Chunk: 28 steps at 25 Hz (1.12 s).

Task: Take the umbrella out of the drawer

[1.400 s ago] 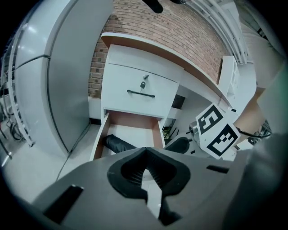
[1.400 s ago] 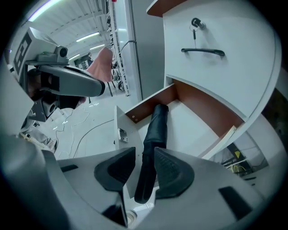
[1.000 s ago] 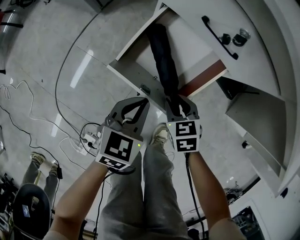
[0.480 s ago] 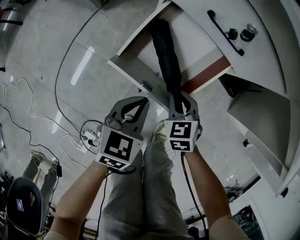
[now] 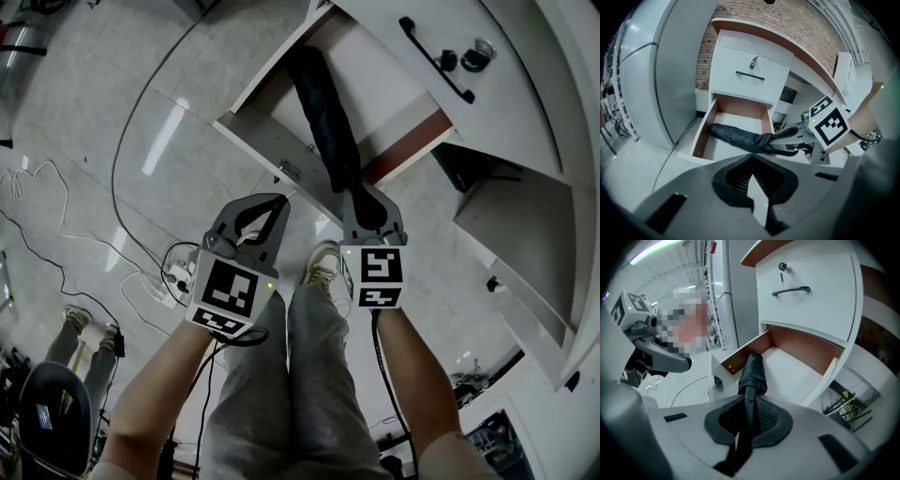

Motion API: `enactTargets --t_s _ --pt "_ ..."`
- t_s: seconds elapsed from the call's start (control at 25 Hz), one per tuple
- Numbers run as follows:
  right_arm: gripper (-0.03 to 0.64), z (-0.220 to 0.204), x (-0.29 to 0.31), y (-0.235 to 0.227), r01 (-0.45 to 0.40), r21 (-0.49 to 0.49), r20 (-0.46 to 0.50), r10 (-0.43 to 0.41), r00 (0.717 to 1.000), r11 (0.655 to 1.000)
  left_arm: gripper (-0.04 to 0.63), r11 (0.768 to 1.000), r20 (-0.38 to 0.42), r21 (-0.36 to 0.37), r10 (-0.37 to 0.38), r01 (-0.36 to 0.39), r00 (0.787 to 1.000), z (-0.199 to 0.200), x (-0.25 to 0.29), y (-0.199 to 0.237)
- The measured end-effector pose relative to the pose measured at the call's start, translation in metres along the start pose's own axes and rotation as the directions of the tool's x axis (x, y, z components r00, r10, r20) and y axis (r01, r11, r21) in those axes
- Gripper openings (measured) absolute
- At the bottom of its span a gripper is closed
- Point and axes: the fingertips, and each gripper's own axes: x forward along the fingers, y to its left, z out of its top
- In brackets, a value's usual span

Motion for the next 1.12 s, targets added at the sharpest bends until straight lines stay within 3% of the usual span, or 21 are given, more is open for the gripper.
enactTargets --t_s 0.56,0.8,1.12 --pt "0.017 0.058 -0.066 -0.002 -0.019 0.035 0.032 0.018 0.999 0.999 0.008 1.0 0.045 -0.005 0.022 -0.022 0.999 0.052 -0.046 -0.023" --pt "0.017 0.105 -0.108 -0.001 -0.034 0.03 0.059 0.032 0.998 0.999 0.008 0.999 0.071 -0.008 0.041 -0.041 0.997 0.091 -0.072 -0.02" --pt "0.017 0.177 -0.203 0.019 -0.078 0.027 0.129 0.074 0.989 0.997 0.008 0.999 0.105 -0.011 0.053 -0.052 0.993 0.145 -0.139 -0.049"
